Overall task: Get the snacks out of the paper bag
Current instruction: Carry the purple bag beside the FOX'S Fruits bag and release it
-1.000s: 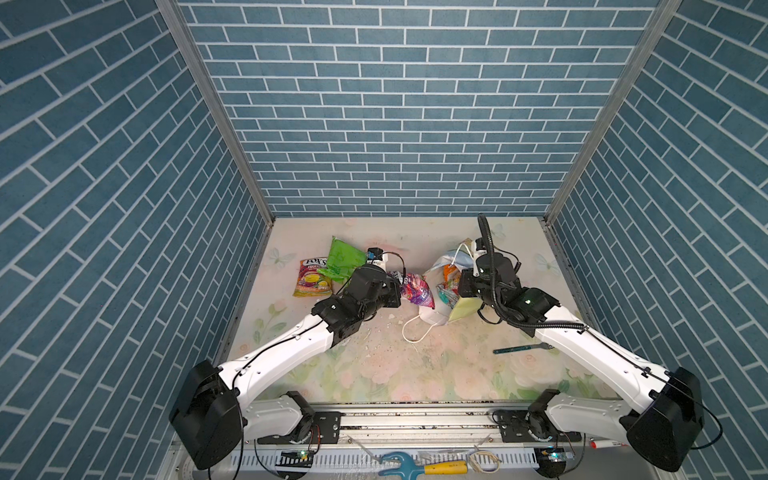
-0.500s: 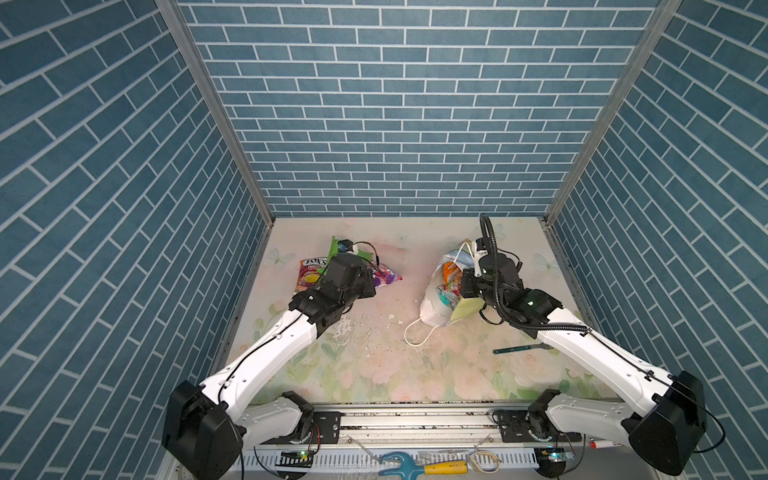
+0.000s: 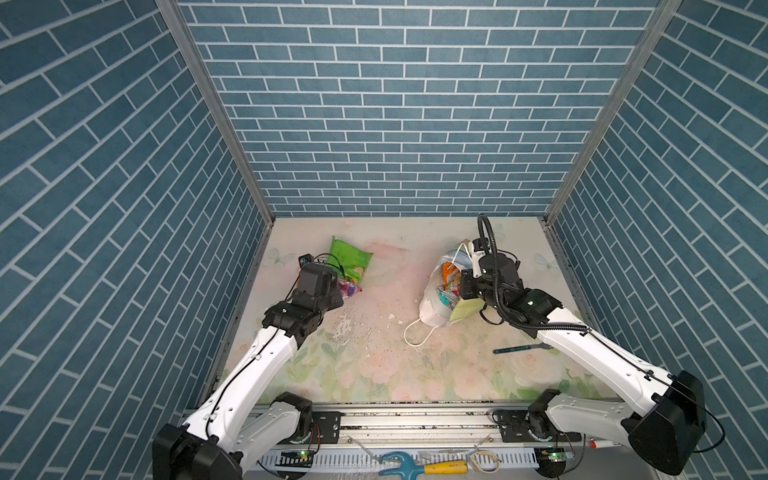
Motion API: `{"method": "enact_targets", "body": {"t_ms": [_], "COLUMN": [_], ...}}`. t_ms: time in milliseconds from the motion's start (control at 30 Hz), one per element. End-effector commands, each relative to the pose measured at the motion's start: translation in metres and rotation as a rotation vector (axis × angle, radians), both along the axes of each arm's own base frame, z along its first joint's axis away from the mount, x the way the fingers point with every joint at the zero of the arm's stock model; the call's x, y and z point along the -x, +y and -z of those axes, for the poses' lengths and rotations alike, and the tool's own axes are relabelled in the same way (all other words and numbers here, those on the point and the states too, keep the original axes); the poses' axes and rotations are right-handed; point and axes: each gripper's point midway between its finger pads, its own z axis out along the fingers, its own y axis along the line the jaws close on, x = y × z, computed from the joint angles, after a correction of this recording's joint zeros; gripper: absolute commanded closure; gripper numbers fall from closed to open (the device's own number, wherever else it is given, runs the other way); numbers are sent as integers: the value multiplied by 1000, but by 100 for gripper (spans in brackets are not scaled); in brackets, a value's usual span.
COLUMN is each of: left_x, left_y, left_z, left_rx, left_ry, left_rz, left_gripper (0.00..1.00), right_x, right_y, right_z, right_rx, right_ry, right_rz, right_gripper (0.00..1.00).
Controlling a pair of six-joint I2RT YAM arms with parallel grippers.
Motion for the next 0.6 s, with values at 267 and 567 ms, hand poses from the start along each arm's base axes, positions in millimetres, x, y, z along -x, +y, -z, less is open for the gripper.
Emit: {"method": "enact_targets", "body": {"t_ms": [267,567], "left_x": [-23,-52], "left_y": [32,15], "left_z": [43,46], "left_rx": [-56,-11], "left_ry": [55,64], "left_rz": [-153,-71], "left_gripper": [100,19], "right_x": [0,-1], "right_y": [12,5], "right_z": [-6,4], "right_rx": [-79,-23], "right_ry": [-4,21], "right_rz": [-26,-3], "right_gripper": [100,100]}}
